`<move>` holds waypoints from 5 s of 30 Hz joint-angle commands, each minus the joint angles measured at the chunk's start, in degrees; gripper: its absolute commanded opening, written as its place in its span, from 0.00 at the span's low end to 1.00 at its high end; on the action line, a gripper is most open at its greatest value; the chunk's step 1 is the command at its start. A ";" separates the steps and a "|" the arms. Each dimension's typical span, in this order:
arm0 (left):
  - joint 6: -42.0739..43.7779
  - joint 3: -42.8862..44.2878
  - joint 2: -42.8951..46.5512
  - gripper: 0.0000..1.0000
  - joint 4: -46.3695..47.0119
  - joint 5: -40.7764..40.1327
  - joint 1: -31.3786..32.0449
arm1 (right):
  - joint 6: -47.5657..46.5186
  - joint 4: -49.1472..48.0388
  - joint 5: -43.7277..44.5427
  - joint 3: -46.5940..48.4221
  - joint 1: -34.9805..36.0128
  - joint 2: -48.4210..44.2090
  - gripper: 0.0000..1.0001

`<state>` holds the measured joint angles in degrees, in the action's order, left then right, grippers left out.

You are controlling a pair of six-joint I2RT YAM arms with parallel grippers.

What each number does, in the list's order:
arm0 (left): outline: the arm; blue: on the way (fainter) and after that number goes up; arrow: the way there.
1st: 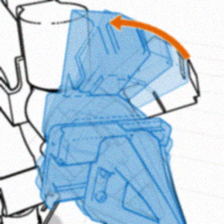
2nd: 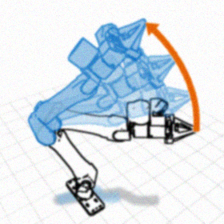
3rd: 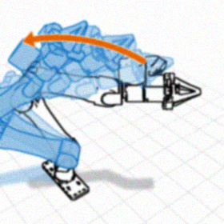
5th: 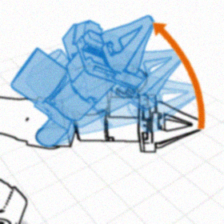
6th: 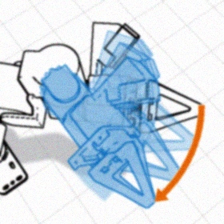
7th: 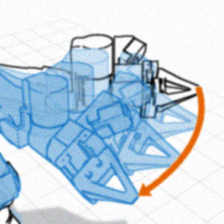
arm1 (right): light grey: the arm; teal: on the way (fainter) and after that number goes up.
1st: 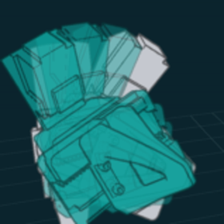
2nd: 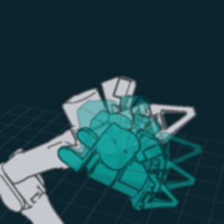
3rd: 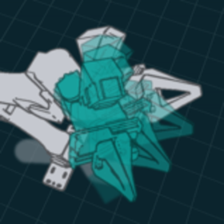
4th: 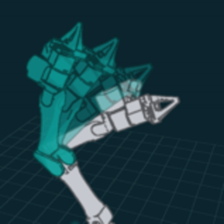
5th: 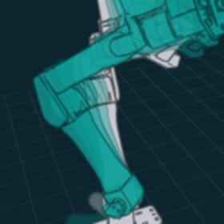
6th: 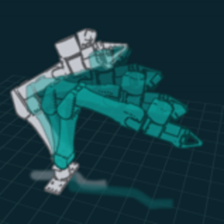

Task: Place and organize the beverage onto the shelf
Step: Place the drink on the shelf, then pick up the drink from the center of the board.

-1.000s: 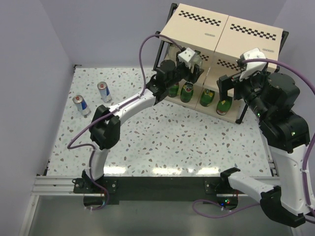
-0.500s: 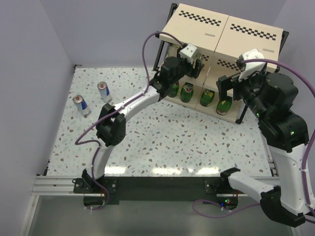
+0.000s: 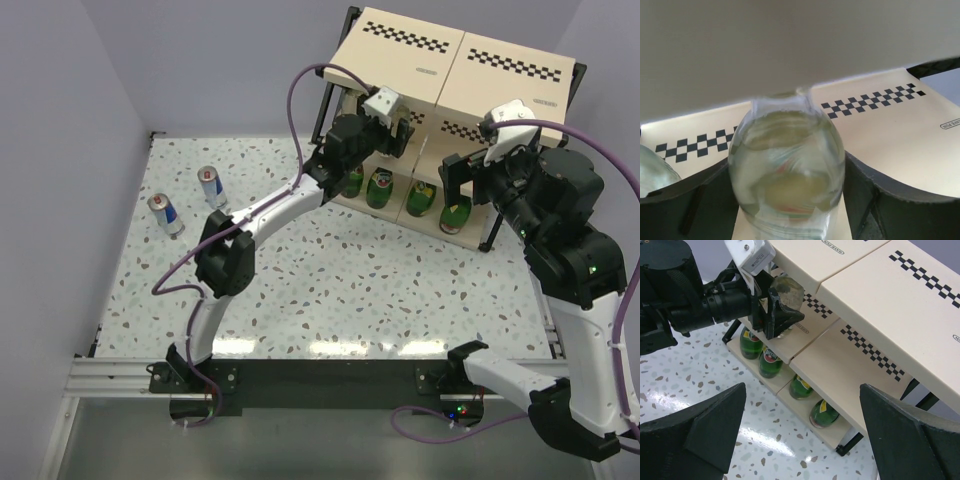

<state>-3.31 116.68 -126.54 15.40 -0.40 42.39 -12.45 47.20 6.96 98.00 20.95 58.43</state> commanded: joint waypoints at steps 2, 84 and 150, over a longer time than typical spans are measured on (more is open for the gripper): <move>1.03 2.85 4.02 0.80 6.57 1.53 -0.38 | 0.93 0.00 0.69 0.00 -0.21 -0.34 0.99; -16.22 -59.91 44.73 0.99 -16.28 -19.64 -33.16 | -17.52 -5.53 -47.61 -26.77 16.77 14.61 0.99; -7.33 -64.75 42.50 0.00 16.27 9.98 -36.77 | -26.40 -4.49 -61.01 -35.68 5.33 8.37 0.99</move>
<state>-8.62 49.17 -88.84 32.18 2.83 3.68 -37.15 42.13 -51.57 62.00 27.18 68.88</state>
